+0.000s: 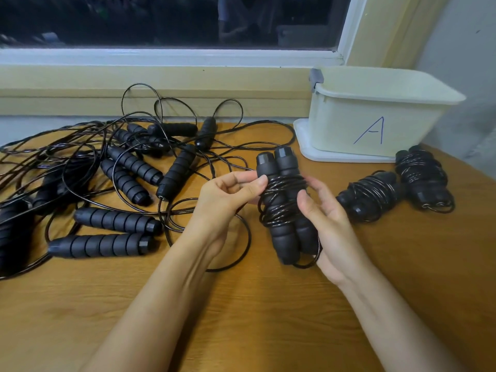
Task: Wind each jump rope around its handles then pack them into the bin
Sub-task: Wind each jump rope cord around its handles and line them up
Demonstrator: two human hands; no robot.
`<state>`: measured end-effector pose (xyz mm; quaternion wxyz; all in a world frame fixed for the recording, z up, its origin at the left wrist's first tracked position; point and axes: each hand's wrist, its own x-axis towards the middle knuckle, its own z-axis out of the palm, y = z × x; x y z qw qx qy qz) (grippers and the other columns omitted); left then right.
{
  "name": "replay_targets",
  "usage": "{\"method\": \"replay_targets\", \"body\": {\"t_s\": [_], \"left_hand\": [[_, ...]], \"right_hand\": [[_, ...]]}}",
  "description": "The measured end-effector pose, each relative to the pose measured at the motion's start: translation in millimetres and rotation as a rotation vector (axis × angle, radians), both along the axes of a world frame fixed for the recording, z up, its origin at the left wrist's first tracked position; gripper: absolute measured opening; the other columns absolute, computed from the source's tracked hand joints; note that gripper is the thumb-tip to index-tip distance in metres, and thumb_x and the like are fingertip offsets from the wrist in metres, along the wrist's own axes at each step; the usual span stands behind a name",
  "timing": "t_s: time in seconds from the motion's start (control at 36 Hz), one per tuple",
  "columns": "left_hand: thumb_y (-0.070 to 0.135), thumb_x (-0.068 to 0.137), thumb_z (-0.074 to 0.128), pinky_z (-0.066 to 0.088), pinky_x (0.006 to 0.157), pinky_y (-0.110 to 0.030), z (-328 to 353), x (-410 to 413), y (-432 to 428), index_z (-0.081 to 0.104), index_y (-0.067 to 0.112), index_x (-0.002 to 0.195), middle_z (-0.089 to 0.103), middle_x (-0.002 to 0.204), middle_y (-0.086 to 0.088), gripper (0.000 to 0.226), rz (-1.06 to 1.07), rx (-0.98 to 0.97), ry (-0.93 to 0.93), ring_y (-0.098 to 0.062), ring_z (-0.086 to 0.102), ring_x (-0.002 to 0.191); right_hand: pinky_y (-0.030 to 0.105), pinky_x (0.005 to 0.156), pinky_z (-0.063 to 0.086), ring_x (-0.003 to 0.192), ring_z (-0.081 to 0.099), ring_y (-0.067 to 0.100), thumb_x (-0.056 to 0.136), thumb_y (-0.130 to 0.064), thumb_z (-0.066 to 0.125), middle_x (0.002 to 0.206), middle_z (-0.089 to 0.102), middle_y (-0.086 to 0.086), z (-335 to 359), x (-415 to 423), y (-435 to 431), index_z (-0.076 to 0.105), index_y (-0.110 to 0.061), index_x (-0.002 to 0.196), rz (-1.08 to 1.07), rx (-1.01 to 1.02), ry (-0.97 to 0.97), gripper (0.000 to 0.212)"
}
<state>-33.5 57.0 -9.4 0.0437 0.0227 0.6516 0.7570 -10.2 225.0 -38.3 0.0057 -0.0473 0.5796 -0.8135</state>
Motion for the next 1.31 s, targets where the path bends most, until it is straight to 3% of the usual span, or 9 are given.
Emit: {"method": "replay_targets", "body": {"t_s": [0.22, 0.36, 0.44, 0.56, 0.64, 0.75, 0.97, 1.08, 1.31], "left_hand": [[0.030, 0.067, 0.076, 0.046, 0.085, -0.029, 1.3, 4.3, 5.6, 0.068, 0.011, 0.105, 0.073, 0.080, 0.002, 0.042, 0.069, 0.051, -0.005, -0.007, 0.068, 0.073], [0.022, 0.068, 0.076, 0.049, 0.072, -0.018, 0.2, 8.4, 12.2, 0.066, 0.004, 0.105, 0.070, 0.074, 0.004, 0.043, 0.129, 0.071, 0.061, -0.002, 0.067, 0.069], [0.006, 0.077, 0.075, 0.050, 0.062, -0.011, -1.0, 10.2, 17.1, 0.063, -0.007, 0.109, 0.068, 0.079, -0.005, 0.037, 0.175, 0.121, 0.092, -0.003, 0.067, 0.065], [0.001, 0.079, 0.073, 0.050, 0.061, -0.010, -3.3, 11.4, 19.3, 0.061, -0.007, 0.108, 0.066, 0.077, -0.006, 0.032, 0.190, 0.134, 0.113, -0.002, 0.066, 0.063], [0.004, 0.077, 0.073, 0.050, 0.062, -0.009, -4.3, 12.2, 19.7, 0.063, -0.005, 0.106, 0.069, 0.076, -0.003, 0.032, 0.196, 0.121, 0.129, -0.003, 0.067, 0.065], [0.000, 0.079, 0.071, 0.051, 0.063, -0.011, -4.2, 11.7, 19.2, 0.064, -0.004, 0.107, 0.070, 0.079, -0.002, 0.030, 0.177, 0.124, 0.142, -0.003, 0.068, 0.067], [0.011, 0.074, 0.070, 0.054, 0.073, -0.018, -6.4, 10.0, 16.6, 0.068, 0.009, 0.104, 0.076, 0.089, 0.002, 0.030, 0.111, 0.047, 0.225, -0.010, 0.070, 0.081], [0.012, 0.074, 0.069, 0.053, 0.079, -0.019, -8.2, 7.5, 14.2, 0.070, 0.013, 0.104, 0.076, 0.091, 0.006, 0.029, 0.102, 0.020, 0.258, -0.008, 0.070, 0.088], [0.021, 0.073, 0.071, 0.052, 0.083, -0.023, -12.1, -0.3, 5.7, 0.069, 0.019, 0.097, 0.073, 0.090, 0.006, 0.025, 0.132, -0.030, 0.313, -0.009, 0.066, 0.090]], "right_hand": [[0.032, 0.107, 0.044, 0.125, 0.056, 0.010, 0.088, -0.039, 0.069, 0.131, 0.061, -0.008, -7.8, -2.0, -3.9, 0.060, -0.036, 0.127, -0.219, 0.280, 0.186, 0.040], [0.021, 0.101, 0.046, 0.124, 0.057, 0.003, 0.094, -0.012, 0.065, 0.130, 0.063, -0.014, -11.4, 3.2, -6.6, 0.055, -0.033, 0.132, -0.372, 0.414, 0.370, 0.044], [0.037, 0.106, 0.048, 0.129, 0.055, 0.013, 0.097, -0.024, 0.058, 0.138, 0.060, -0.002, -17.2, 1.5, -8.1, 0.050, -0.024, 0.140, -0.441, 0.600, 0.508, 0.044], [0.015, 0.101, 0.042, 0.135, 0.046, 0.017, 0.082, -0.061, 0.061, 0.150, 0.046, 0.006, -16.5, 3.1, -13.9, 0.035, -0.015, 0.152, -0.469, 0.958, 0.561, 0.088], [0.026, 0.084, 0.049, 0.128, 0.049, 0.021, 0.074, -0.061, 0.068, 0.147, 0.044, 0.007, -13.5, 3.6, -17.6, 0.037, -0.012, 0.151, -0.572, 1.163, 0.613, 0.097], [0.026, 0.092, 0.048, 0.122, 0.057, 0.027, 0.076, -0.051, 0.071, 0.148, 0.049, 0.010, -13.7, 2.3, -14.9, 0.039, -0.010, 0.149, -0.665, 1.250, 0.697, 0.089], [0.013, 0.105, 0.038, 0.132, 0.052, 0.016, 0.084, -0.050, 0.065, 0.149, 0.050, 0.007, -14.0, 0.5, -6.9, 0.049, -0.018, 0.145, -0.549, 0.998, 0.626, 0.070], [0.042, 0.109, 0.045, 0.132, 0.052, 0.015, 0.079, -0.040, 0.075, 0.141, 0.058, -0.006, -13.9, 0.2, -4.0, 0.048, -0.028, 0.145, -0.332, 0.571, 0.467, 0.073], [0.021, 0.105, 0.042, 0.131, 0.052, 0.007, 0.075, -0.033, 0.076, 0.134, 0.062, -0.014, -4.3, 3.0, -5.5, 0.050, -0.033, 0.137, -0.144, 0.286, 0.346, 0.067]]}}
